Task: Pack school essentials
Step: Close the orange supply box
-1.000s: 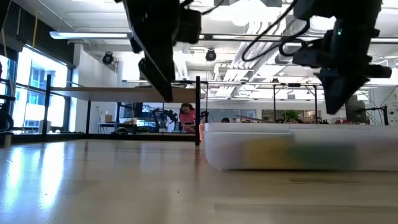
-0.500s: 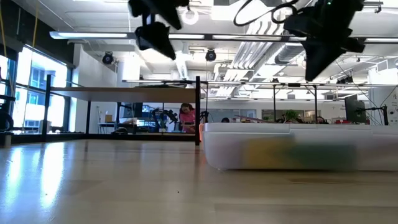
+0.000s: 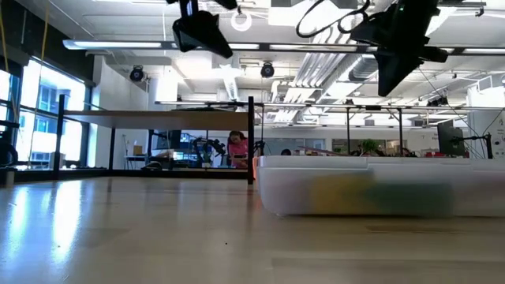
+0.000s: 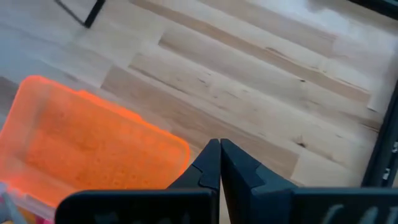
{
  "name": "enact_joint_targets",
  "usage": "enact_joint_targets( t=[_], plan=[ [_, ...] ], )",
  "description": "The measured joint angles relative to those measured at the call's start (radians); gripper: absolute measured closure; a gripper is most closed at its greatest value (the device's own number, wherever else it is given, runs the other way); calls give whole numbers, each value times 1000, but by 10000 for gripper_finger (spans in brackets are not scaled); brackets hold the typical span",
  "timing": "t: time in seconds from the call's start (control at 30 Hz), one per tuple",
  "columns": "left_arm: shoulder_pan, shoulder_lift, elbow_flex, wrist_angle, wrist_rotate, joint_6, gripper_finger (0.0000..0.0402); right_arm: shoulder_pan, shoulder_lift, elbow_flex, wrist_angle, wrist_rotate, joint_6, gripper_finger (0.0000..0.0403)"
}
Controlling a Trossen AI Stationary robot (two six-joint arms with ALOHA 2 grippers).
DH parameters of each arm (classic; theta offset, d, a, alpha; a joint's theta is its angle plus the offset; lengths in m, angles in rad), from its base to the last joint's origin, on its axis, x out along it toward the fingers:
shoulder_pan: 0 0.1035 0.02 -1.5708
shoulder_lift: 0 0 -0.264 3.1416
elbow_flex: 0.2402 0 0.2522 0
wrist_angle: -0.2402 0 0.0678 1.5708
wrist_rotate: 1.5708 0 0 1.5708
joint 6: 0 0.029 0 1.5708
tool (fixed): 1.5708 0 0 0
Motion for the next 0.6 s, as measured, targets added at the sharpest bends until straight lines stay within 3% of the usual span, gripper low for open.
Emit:
enact_joint_targets(
  t=[0.37, 0.6],
  plan=[
    [-74, 0, 0, 23, -105, 47, 74, -166, -8, 0, -1, -128, -128, 403],
    [-111, 30, -1, 24, -83, 54, 74, -288, -8, -1, 0, -225, -263, 403]
  ],
)
